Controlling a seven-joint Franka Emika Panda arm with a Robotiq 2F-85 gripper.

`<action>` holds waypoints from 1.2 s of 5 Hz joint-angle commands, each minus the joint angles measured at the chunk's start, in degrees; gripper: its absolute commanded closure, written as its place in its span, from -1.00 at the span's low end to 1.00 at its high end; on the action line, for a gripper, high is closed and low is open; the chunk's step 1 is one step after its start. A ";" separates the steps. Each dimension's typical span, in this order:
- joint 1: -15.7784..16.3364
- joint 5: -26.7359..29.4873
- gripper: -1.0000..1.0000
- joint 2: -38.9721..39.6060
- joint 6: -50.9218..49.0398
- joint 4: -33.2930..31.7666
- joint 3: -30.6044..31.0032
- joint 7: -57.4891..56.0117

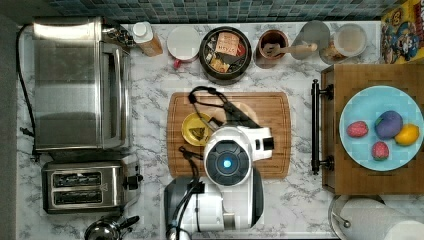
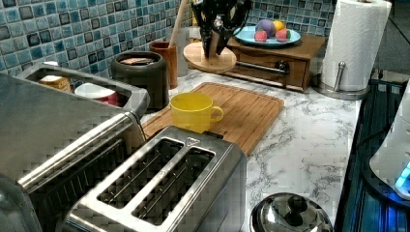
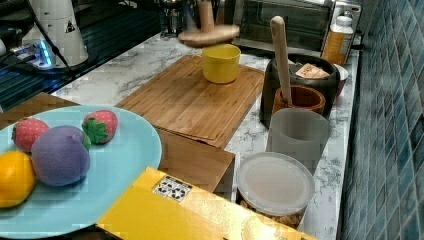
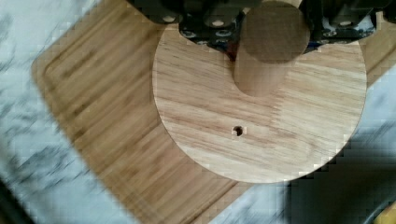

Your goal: Open the lid of the tea container.

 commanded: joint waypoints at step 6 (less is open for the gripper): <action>-0.80 0.00 1.00 1.49 -15.02 30.02 -0.41 7.12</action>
